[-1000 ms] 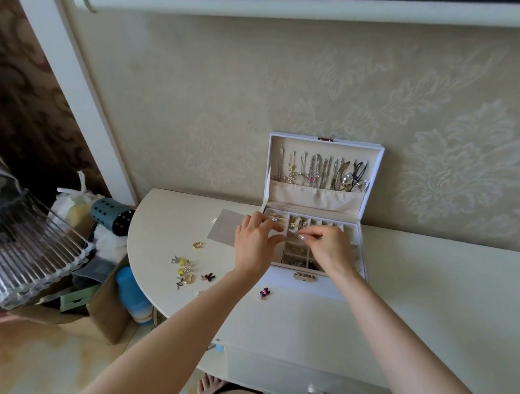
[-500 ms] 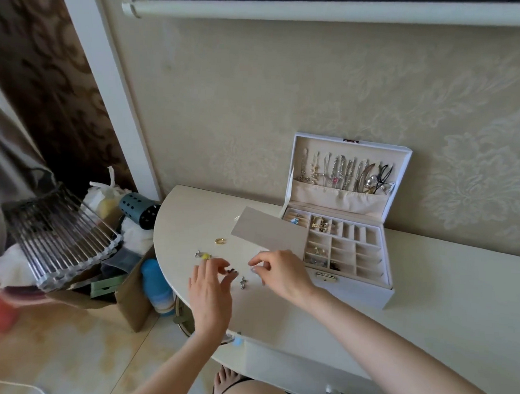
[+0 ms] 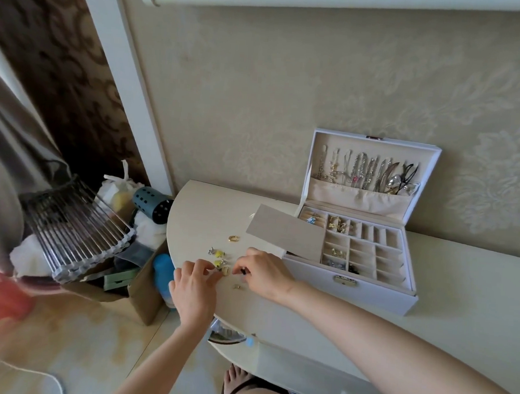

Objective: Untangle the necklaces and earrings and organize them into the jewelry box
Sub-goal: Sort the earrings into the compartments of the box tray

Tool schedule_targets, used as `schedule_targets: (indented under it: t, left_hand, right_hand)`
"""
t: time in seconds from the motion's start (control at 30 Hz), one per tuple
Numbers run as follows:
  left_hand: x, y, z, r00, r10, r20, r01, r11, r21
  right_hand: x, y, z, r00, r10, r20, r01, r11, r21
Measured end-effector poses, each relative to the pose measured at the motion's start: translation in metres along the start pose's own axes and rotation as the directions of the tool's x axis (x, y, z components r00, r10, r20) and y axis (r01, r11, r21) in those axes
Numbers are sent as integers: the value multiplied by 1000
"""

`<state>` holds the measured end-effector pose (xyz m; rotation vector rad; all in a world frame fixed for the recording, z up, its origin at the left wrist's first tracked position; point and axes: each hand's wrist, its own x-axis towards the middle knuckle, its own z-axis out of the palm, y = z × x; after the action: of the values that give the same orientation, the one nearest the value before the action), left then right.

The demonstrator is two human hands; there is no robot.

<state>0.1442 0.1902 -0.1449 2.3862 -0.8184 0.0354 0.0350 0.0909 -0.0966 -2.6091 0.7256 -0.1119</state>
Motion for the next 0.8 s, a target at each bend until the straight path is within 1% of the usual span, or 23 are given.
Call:
schedule_targets:
  t: [0.1, 0.2, 0.3, 0.4, 0.47, 0.57, 0.63, 0.7, 0.8]
  left_hand:
    - [3, 1, 0, 1000, 15, 6, -15, 1000, 5]
    - [0, 0, -1, 1000, 20, 3, -20, 1000, 10]
    - [-3, -2, -1, 999, 32, -7, -32, 999, -24]
    - [-6, -3, -2, 999, 51, -9, -51, 997, -58]
    - [-8, -3, -5, 999, 38, -33, -41, 992, -122]
    - [-7, 2, -9, 998, -46, -39, 37, 975, -219]
    - [-4, 2, -8, 997, -58, -51, 43, 964, -261]
    - [1, 1, -7, 996, -73, -50, 54, 949, -310]
    - [7, -3, -8, 989, -148, -2, 132, 887, -442]
  right_hand:
    - [9, -6, 2, 999, 16, -29, -15, 1000, 11]
    - [19, -10, 6, 1000, 24, -17, -24, 1000, 0]
    - [26, -10, 9, 1000, 30, -4, -30, 999, -20]
    - [29, -9, 10, 999, 34, -26, -35, 999, -24]
    - [29, -7, 9, 998, 39, -43, -39, 999, -8]
    - [31, -6, 9, 994, 43, -103, -39, 998, 44]
    - [37, -7, 9, 991, 46, -126, -38, 997, 64]
    - [45, -9, 10, 994, 49, -98, -43, 997, 62]
    - [54, -9, 13, 998, 46, -40, -44, 998, 43]
